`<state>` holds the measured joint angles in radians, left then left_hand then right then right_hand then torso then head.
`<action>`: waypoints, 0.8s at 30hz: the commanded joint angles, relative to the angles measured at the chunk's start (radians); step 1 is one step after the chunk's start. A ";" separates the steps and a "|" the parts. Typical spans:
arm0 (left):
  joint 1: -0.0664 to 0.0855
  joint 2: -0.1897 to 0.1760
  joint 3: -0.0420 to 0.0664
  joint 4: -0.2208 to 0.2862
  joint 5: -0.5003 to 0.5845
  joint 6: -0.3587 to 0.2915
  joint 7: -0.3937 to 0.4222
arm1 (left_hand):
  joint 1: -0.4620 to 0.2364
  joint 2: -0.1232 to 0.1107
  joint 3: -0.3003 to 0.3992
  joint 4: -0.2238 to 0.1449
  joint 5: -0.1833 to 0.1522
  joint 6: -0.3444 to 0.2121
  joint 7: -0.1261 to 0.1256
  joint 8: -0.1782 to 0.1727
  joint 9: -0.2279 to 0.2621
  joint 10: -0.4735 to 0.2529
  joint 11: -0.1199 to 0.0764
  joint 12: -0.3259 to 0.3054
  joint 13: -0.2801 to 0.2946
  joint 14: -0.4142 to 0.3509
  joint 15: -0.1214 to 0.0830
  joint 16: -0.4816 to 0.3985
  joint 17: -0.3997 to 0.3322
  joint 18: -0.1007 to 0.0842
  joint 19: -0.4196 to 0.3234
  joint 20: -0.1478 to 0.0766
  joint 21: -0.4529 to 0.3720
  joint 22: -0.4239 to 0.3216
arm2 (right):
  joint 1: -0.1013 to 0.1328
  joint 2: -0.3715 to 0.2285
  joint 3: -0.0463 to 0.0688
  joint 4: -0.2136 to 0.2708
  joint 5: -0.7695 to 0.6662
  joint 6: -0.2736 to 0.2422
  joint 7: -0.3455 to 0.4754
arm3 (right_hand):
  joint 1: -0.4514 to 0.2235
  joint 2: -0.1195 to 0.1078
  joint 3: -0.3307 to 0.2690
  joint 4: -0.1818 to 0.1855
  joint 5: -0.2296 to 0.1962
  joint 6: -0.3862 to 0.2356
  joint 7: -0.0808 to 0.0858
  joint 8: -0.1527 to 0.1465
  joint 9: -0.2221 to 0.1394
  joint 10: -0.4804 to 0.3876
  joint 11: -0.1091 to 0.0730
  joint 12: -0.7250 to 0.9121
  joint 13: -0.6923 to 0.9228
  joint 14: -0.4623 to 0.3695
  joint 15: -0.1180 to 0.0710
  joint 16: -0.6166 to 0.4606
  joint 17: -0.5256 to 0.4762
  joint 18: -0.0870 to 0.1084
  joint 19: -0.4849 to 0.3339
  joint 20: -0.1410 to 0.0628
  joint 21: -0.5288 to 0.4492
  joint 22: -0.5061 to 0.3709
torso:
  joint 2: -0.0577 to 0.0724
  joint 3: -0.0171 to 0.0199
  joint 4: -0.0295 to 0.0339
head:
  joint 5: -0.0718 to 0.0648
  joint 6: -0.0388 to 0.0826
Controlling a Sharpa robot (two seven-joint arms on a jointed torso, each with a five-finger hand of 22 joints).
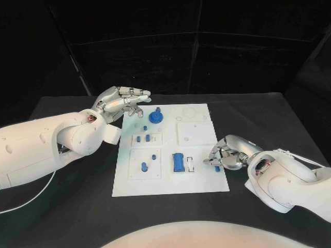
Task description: Assemble the parts on the task board
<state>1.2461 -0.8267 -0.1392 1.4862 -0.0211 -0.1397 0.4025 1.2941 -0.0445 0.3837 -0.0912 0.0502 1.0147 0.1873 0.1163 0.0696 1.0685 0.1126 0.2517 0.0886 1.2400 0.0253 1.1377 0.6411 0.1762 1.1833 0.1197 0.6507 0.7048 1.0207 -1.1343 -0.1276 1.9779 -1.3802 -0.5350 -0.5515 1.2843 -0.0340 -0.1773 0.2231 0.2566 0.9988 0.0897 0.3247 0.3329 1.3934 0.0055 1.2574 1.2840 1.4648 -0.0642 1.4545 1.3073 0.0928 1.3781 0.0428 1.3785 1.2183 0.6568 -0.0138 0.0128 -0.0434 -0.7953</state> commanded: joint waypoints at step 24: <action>0.001 -0.002 -0.001 0.001 -0.002 0.008 0.012 | -0.007 -0.002 -0.007 0.000 -0.001 -0.007 -0.001 0.004 -0.001 -0.010 0.000 0.007 0.001 -0.008 0.003 0.006 -0.001 0.006 0.000 0.007 -0.005 -0.002 | 0.002 -0.008 -0.001 -0.051 -0.134 0.130 -0.042 | 0.023 0.019 -0.023 0.005 0.037 0.022 -0.005 -0.010 -0.003 -0.001 0.002 -0.012 -0.002 0.064 0.005 -0.001 0.039 -0.016 0.003 0.010 -0.003 0.004 | -0.004 -0.0009 -0.0018 | -0.016 -0.005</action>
<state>1.2461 -0.8284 -0.1404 1.4864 -0.0211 -0.1397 0.4035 1.2942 -0.0445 0.3837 -0.0911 0.0502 1.0147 0.1873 0.1163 0.0697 1.0685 0.1126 0.2556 0.0886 1.2400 0.0253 1.1377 0.6412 0.1761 1.1833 0.1197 0.6507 0.7041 1.0219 -1.1457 -0.1286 1.9290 -1.4872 -0.4569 -0.5719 1.3043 -0.0140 -0.1932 0.2281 0.2894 1.0119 0.0828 0.3186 0.3302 1.3934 0.0055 1.2495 1.2834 1.4648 -0.0642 1.4544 1.3079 0.0929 1.3817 0.0465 1.3785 1.2236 0.6519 -0.0147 0.0103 -0.0602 -0.7998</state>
